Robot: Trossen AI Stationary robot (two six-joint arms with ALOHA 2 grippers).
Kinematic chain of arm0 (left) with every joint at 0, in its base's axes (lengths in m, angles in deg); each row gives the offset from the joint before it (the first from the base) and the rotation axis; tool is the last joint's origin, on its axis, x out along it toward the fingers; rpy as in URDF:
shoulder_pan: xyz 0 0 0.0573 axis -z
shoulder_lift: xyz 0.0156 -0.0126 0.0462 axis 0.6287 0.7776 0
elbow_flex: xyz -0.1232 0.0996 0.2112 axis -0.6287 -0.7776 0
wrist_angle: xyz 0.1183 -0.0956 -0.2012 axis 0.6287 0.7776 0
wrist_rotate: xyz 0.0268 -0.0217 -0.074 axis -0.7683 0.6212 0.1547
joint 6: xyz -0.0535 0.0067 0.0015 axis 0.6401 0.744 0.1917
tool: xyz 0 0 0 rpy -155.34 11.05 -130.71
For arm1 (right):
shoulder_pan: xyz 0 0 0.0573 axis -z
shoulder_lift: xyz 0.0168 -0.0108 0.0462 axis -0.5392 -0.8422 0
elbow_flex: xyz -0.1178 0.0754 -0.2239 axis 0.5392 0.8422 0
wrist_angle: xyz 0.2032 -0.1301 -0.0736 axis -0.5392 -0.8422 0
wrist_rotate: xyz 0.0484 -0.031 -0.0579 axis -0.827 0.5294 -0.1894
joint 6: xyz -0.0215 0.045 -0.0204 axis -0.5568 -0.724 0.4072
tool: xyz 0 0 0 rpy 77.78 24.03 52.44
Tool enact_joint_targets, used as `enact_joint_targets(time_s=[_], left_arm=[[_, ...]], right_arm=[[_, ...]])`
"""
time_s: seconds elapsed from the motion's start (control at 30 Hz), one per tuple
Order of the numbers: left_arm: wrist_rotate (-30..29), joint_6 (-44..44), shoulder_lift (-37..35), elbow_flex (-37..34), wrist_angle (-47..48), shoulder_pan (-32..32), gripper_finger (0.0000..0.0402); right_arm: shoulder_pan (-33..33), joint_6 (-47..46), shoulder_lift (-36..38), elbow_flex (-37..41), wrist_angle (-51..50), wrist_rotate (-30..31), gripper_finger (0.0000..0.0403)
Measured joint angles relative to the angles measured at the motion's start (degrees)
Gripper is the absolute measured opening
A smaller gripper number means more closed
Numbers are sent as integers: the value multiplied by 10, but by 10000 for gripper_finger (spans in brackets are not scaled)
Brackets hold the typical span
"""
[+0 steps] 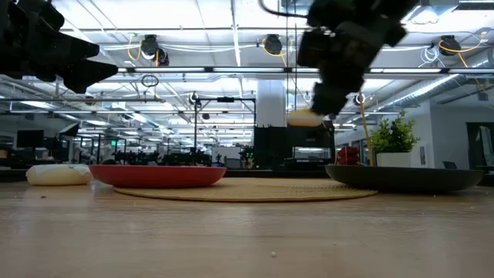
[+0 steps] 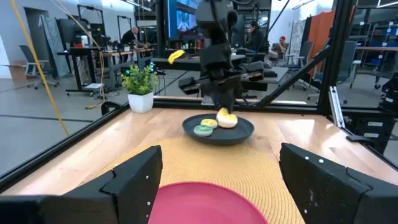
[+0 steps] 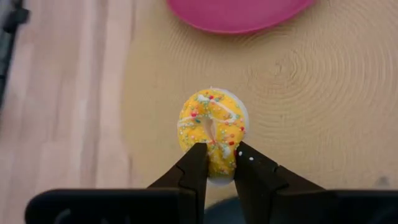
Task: Pick & Place donuts
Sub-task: Put the small yellow donut on the black plate
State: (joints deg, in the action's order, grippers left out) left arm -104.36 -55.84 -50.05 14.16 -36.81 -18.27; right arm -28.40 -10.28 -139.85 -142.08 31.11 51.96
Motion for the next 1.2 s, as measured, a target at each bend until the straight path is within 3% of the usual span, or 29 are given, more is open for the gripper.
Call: enact_joint_targets(time_s=[0.33, 0.53, 0.67, 1.2], left_arm=[[0, 0, 0, 0, 0, 0, 319], [0, 0, 0, 0, 0, 0, 319], [0, 0, 0, 0, 0, 0, 319], [0, 0, 0, 0, 0, 0, 319]], right_arm=[[-41, -60, 217, 210, 153, 2, 61], [-59, -60, 317, 283, 171, 28, 61], [-66, -55, 368, 318, 173, 60, 61], [-66, -67, 505, 435, 224, 59, 61]])
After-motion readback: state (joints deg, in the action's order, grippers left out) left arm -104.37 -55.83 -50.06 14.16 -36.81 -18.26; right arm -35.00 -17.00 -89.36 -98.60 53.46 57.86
